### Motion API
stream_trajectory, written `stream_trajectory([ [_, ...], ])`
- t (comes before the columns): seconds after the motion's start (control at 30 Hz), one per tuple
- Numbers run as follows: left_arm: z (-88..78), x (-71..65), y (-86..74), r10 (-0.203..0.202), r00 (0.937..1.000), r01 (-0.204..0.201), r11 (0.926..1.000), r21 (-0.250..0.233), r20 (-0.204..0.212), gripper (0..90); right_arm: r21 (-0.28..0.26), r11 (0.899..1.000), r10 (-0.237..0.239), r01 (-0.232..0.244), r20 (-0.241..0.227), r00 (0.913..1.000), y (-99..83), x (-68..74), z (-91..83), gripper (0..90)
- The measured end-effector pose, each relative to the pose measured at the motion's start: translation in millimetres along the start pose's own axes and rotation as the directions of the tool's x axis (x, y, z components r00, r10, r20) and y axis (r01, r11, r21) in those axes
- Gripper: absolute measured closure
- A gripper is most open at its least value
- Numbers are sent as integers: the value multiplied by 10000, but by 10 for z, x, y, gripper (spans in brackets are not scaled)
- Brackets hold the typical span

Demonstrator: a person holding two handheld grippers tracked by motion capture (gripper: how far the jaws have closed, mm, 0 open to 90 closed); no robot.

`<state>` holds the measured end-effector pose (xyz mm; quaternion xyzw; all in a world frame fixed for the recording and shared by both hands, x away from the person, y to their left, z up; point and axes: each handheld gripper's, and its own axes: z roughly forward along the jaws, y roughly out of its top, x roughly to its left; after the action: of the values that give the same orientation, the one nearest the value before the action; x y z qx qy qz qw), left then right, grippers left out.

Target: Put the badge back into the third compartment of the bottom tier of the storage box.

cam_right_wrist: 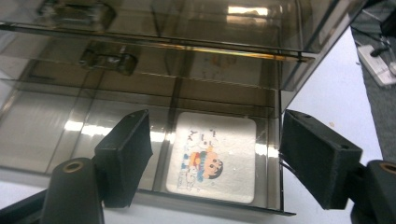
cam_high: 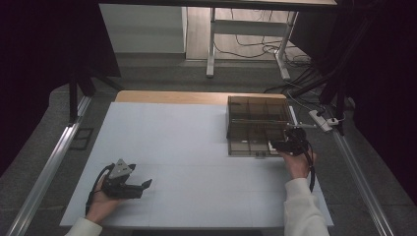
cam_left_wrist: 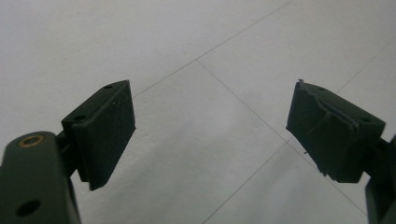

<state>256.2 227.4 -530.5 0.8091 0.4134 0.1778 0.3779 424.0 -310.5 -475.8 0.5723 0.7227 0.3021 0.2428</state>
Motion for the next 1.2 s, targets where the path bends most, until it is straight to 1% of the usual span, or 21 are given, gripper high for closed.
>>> stream_trajectory([
  [0.13, -1, 1, 0, -2, 10000, 2, 10000, 0, -3, 152, -165, 9995, -292, 287, -333, 9990, -15, 30, -30, 267],
  [0.2, -3, 6, -1, -26, 10000, 26, 10000, -14, -6, 152, -222, 9986, -495, 486, -423, 9979, -19, 51, -40, 271],
  [0.27, -4, 11, -2, -35, 10000, 35, 10000, -4, -6, 152, -313, 9976, -635, 616, -632, 9960, -25, 66, -56, 276],
  [0.33, -4, 9, -2, -21, 10000, 21, 10000, -5, -8, 152, -495, 9958, -808, 766, -896, 9927, -34, 83, -78, 286],
  [0.43, -5, 8, -3, -24, 10000, 24, 10000, -16, -2, 152, -730, 9916, -1157, 1072, -1246, 9854, -58, 119, -121, 290],
  [0.53, -7, 8, -1, -34, 10000, 34, 10000, -40, 4, 152, -1087, 9848, -1531, 1356, -1725, 9730, -96, 174, -165, 295],
  [0.6, -9, 5, 0, -26, 10000, 26, 10000, -61, 13, 152, -1266, 9793, -1814, 1580, -2016, 9625, -123, 220, -189, 297],
  [0.73, -7, 2, 2, 13, 10000, -13, 10000, -52, 33, 152, -1469, 9662, -2421, 2120, -2336, 9417, -187, 309, -225, 298],
  [0.8, -6, 2, 3, 20, 10000, -20, 10000, -57, 43, 152, -1622, 9632, -2512, 2141, -2612, 9320, -222, 330, -237, 298],
  [0.93, -5, 0, 6, 57, 9999, -55, 9999, -118, 107, 152, -1847, 9533, -2862, 2391, -2987, 9104, -298, 368, -260, 298],
  [1.1, 2, -5, 8, 96, 9999, -96, 9999, -67, 135, 151, -2053, 9426, -3200, 2633, -3306, 8878, -395, 409, -277, 297],
  [1.2, 4, -8, 7, 107, 9999, -107, 9999, -31, 133, 151, -2294, 9336, -3427, 2754, -3461, 8734, -448, 434, -305, 297],
])
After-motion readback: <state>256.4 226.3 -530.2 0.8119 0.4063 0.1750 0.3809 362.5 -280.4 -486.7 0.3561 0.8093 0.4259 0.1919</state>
